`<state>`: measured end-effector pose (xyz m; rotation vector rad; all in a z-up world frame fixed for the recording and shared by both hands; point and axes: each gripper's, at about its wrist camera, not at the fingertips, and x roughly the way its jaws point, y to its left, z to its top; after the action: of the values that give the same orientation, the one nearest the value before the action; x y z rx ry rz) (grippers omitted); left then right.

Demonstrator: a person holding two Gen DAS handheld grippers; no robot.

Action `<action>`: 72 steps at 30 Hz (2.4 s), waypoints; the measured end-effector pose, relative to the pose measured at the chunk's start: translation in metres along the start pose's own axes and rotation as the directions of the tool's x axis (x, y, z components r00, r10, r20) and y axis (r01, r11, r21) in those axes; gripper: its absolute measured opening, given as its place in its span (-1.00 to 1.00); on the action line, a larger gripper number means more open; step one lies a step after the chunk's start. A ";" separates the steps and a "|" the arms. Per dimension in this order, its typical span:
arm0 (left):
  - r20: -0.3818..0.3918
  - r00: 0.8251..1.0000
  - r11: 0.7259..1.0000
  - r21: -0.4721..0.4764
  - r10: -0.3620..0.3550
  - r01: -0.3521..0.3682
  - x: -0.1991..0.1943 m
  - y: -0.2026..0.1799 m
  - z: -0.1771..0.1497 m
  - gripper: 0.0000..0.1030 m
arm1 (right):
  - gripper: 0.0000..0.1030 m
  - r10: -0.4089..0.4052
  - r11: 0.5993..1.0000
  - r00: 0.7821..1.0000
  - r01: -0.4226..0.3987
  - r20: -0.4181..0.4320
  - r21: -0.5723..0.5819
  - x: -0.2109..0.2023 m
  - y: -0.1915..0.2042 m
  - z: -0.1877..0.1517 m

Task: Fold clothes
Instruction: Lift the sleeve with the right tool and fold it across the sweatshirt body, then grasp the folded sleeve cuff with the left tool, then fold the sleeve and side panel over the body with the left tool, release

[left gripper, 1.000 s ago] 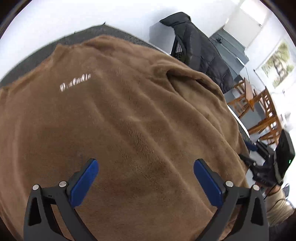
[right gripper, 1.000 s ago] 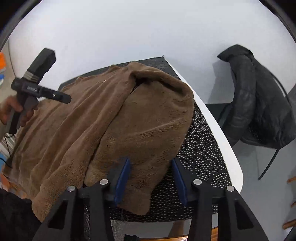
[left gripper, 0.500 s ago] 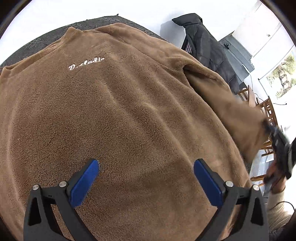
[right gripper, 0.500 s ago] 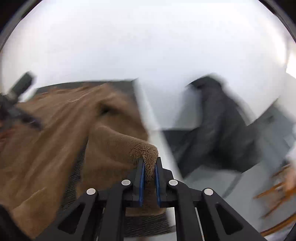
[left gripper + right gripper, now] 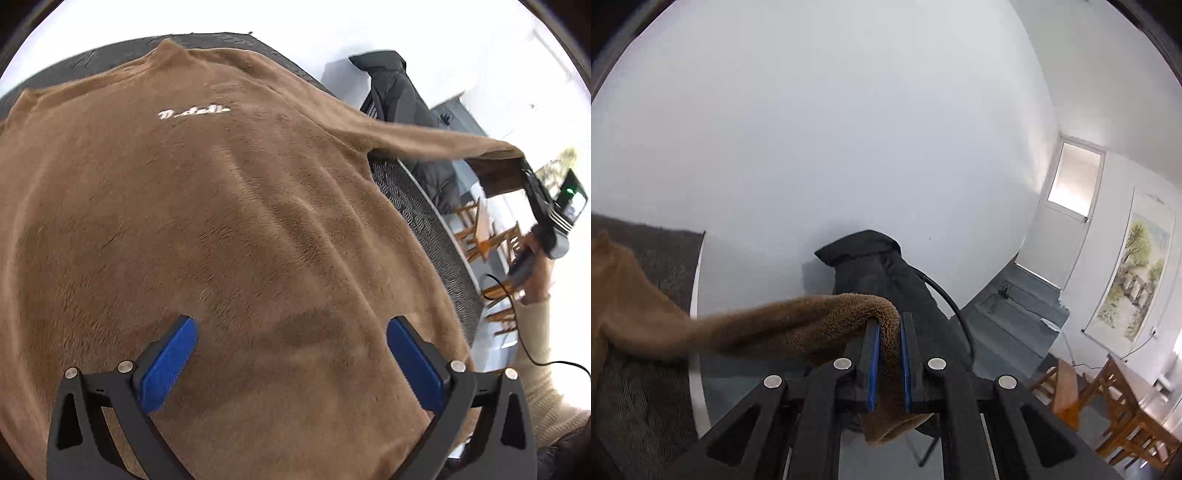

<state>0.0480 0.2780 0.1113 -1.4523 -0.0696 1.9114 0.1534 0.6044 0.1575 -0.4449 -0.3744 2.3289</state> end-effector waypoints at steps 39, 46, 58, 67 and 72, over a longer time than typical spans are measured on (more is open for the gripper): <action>0.223 0.975 0.953 -0.298 0.016 0.053 -0.074 0.139 -0.024 1.00 | 0.87 0.898 0.358 0.409 -0.894 -0.160 -0.269 -0.113 0.264 0.080; 0.177 0.983 0.979 -0.205 0.053 -0.016 -0.066 0.108 -0.009 1.00 | 0.87 0.956 0.282 0.232 -0.889 -0.177 0.361 -0.039 0.218 0.056; 0.230 0.944 0.933 0.217 0.236 -0.286 -0.010 0.009 0.011 0.92 | 0.87 0.920 0.391 0.335 -0.783 -0.201 0.484 -0.027 0.186 0.010; 0.222 0.917 0.904 0.203 0.332 -0.377 0.015 0.016 0.035 0.24 | 0.87 0.914 0.404 0.347 -0.755 -0.209 0.516 -0.019 0.182 -0.015; 0.229 0.915 0.912 0.171 0.332 -0.374 0.015 0.025 0.035 0.14 | 0.87 0.910 0.414 0.348 -0.752 -0.225 0.512 -0.018 0.186 -0.024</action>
<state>0.0041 0.2806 0.1004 -1.1889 0.3208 2.2738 0.0633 0.4651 0.0674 -1.2727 0.7010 3.0365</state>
